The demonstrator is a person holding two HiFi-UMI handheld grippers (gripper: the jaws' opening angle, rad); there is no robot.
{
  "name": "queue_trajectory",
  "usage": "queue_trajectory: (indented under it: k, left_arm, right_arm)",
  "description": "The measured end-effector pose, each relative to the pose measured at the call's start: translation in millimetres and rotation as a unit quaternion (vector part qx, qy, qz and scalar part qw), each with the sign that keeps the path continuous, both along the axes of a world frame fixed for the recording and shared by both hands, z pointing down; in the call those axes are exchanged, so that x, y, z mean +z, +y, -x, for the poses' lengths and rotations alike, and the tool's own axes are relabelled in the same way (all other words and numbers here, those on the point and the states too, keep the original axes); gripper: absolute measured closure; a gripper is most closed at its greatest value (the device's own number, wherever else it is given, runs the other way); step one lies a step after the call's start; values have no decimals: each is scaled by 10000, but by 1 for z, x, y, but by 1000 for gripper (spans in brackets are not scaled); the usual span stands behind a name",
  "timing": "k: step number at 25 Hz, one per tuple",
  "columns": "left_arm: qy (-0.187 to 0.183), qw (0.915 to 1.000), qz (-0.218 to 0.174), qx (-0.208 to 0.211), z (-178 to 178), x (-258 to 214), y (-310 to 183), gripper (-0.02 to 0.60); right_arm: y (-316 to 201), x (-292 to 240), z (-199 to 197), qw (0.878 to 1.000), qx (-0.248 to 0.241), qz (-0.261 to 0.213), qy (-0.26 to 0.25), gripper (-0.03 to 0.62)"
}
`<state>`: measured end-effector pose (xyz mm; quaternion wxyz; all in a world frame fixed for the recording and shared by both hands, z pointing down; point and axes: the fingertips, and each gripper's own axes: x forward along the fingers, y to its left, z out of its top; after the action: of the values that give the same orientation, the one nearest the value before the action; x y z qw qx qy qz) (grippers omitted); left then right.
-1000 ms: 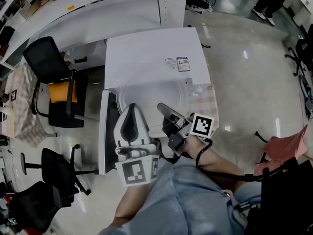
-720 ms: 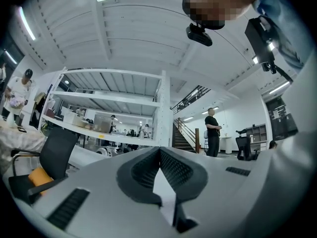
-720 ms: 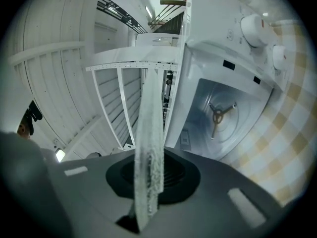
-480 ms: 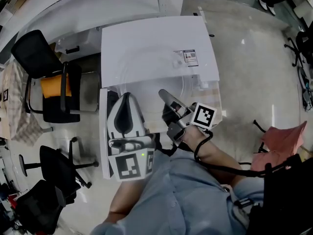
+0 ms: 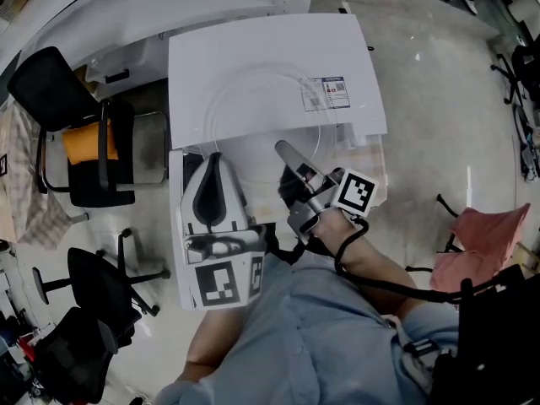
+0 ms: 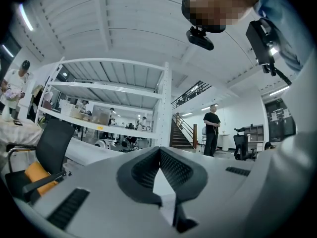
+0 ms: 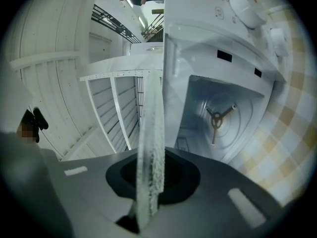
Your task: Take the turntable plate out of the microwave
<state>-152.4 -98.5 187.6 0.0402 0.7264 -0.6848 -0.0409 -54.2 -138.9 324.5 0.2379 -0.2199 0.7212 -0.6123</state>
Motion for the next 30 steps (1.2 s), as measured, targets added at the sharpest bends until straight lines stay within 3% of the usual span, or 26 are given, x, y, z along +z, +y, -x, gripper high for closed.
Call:
queue_trajectory:
  k: [15, 24, 30]
  left_arm:
    - [192, 9978, 488, -412, 4, 40, 31, 574]
    - [289, 9975, 487, -415, -6, 49, 43, 574]
    - [282, 9981, 428, -355, -8, 44, 38, 574]
  right_arm:
    - [-21, -2, 0, 9988, 398, 258, 98, 563]
    - [-17, -7, 6, 9992, 100, -179, 351, 525]
    - [-7, -9, 14, 9993, -90, -189, 313, 522]
